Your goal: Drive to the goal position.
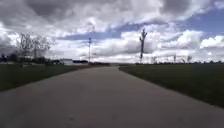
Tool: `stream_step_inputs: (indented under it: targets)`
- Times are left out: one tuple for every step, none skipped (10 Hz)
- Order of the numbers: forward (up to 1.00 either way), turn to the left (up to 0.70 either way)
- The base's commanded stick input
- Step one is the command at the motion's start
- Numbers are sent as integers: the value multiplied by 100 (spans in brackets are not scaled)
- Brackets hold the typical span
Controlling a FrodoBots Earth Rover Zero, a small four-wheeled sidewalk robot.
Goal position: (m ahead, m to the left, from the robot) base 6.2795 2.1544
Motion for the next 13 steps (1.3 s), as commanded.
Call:
stream_step_inputs:
  targets:
    - [100, 0]
    - [100, 0]
    - [100, 0]
    - [100, 0]
    - [100, 0]
    - [100, 0]
    - [100, 0]
    - [100, 0]
    - [100, 0]
    - [100, 0]
    - [100, 0]
    - [100, 0]
    - [100, 0]
